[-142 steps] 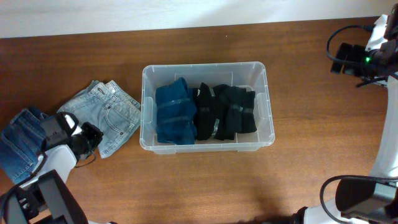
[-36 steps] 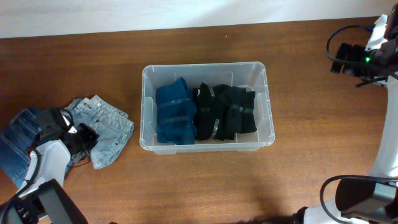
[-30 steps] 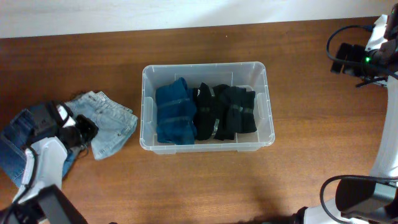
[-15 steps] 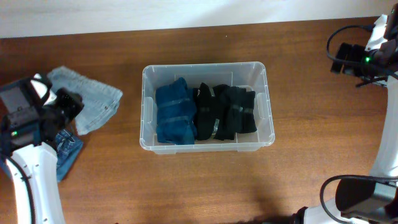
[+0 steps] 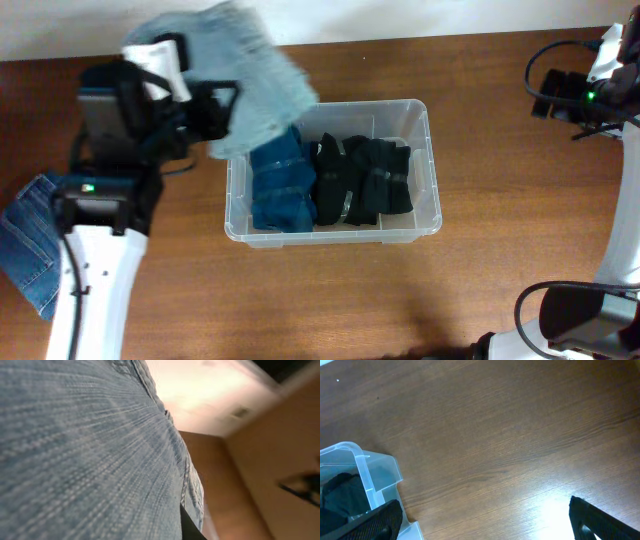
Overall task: Pack container
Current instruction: 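Lift the light blue jeans with the left gripper over the bin, then lower the light blue jeans into the bin's right side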
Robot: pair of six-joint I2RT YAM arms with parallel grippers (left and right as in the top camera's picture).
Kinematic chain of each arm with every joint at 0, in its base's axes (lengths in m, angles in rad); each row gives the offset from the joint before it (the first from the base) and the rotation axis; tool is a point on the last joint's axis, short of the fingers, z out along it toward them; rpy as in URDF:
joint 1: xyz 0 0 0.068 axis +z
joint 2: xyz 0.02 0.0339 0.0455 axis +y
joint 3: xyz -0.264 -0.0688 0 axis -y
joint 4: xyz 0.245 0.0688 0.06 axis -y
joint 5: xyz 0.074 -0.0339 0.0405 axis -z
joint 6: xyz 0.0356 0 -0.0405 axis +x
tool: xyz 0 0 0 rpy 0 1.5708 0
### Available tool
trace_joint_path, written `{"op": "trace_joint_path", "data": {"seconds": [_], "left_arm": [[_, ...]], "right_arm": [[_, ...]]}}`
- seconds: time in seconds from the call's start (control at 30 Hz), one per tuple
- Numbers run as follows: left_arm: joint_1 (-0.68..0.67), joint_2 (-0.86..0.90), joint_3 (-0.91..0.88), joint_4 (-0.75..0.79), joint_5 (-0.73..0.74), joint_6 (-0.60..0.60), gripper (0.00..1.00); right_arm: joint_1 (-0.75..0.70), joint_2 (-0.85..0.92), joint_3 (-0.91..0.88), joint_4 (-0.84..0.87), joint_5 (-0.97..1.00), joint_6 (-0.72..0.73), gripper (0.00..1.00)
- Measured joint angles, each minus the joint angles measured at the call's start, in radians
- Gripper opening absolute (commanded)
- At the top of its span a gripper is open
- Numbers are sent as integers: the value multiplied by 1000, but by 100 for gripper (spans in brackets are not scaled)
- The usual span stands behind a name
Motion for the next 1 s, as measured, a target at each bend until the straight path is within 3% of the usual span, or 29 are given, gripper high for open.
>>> {"op": "trace_joint_path", "data": {"seconds": [0.23,0.53,0.8,1.0], "left_arm": [[-213,37,0,107,37,6,0],[-408,254,0,285,107,7,0],[-426,383,0,304,172,9,0],[-435,448,0,232,179,11,0]], "right_arm": [[0,0,0,0,0,0,99],[0,0,0,0,0,0,99],[0,0,0,0,0,0,99],[0,0,0,0,0,0,98]]}}
